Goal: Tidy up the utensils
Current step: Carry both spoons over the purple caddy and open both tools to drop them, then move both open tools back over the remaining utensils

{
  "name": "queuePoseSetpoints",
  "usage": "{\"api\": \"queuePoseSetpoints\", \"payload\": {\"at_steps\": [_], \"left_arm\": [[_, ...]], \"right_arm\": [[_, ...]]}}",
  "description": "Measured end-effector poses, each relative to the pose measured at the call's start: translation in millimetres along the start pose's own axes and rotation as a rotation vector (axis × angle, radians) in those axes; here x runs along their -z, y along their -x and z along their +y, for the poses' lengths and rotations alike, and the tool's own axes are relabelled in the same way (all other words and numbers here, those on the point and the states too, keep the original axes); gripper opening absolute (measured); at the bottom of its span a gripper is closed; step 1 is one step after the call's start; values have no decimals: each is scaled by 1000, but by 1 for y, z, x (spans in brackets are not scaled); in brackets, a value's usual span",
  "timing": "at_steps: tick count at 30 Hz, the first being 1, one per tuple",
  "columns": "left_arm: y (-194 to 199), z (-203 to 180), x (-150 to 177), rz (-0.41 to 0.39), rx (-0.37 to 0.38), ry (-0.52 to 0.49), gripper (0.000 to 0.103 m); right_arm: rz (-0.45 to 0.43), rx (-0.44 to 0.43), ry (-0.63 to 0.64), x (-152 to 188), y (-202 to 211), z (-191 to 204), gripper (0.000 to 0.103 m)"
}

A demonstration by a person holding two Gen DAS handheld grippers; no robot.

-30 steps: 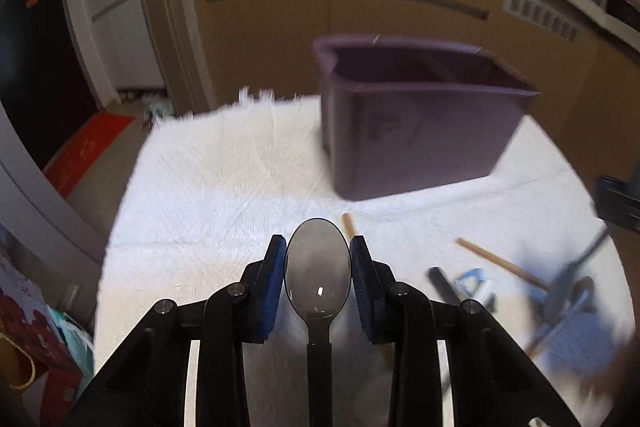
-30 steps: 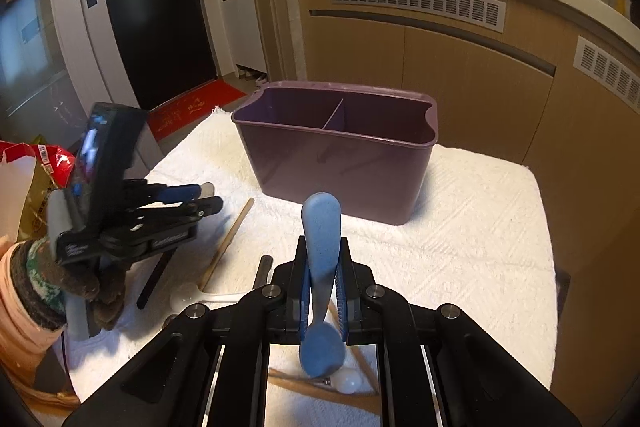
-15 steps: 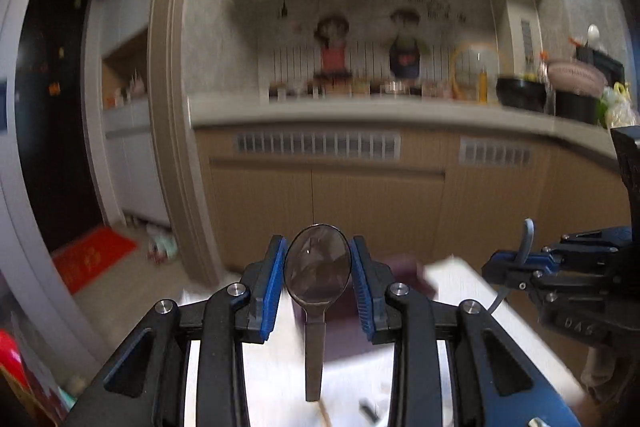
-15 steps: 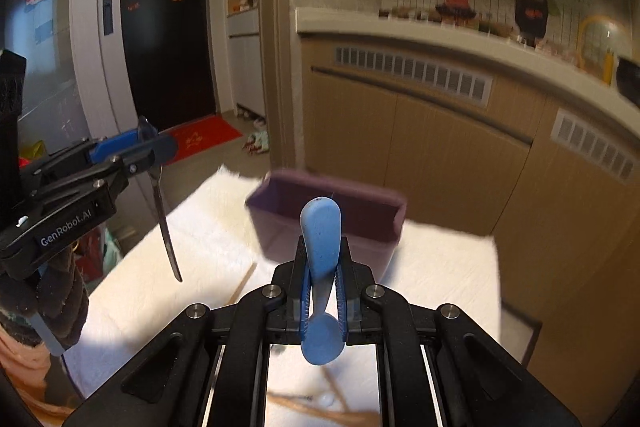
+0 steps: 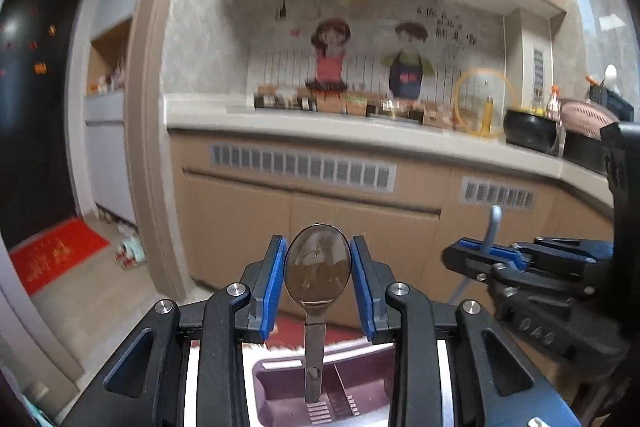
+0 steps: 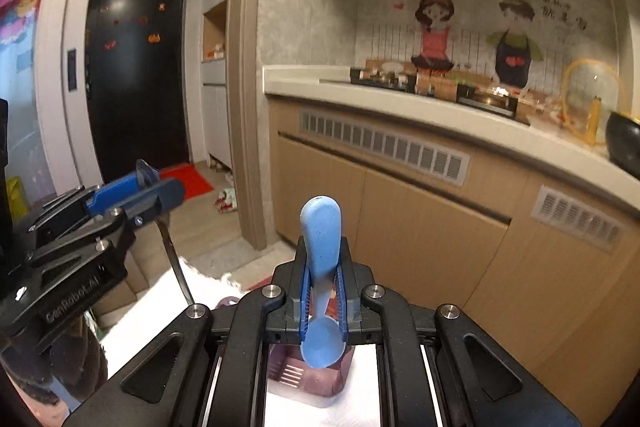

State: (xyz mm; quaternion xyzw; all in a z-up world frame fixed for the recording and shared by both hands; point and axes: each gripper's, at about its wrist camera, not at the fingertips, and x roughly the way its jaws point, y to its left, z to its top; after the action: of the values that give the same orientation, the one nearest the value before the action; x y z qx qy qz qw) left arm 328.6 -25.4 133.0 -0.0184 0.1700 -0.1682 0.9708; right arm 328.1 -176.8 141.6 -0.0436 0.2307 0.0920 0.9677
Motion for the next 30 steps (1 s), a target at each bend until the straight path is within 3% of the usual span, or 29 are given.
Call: {"api": "queuePoseSetpoints", "payload": {"at_steps": [8, 11, 12, 14, 19, 23, 30], "left_arm": [[-75, 16, 65, 241, 41, 85, 29], [-86, 23, 82, 303, 63, 116, 31], [-87, 25, 85, 313, 66, 122, 37], [-80, 28, 88, 307, 70, 130, 45], [-47, 35, 88, 251, 48, 117, 68], [-17, 39, 100, 264, 24, 81, 70], [28, 31, 150, 385, 79, -13, 72]], "right_arm": [[225, -26, -48, 63, -95, -3, 11], [276, -67, -69, 79, -109, -5, 15], [286, -80, -71, 84, -112, -5, 20], [283, -72, -60, 90, -110, -3, 26], [250, -28, -31, 102, -92, 0, 29], [236, -13, -33, 116, -60, -3, 33], [291, -45, -3, 163, -11, 9, 34]]}}
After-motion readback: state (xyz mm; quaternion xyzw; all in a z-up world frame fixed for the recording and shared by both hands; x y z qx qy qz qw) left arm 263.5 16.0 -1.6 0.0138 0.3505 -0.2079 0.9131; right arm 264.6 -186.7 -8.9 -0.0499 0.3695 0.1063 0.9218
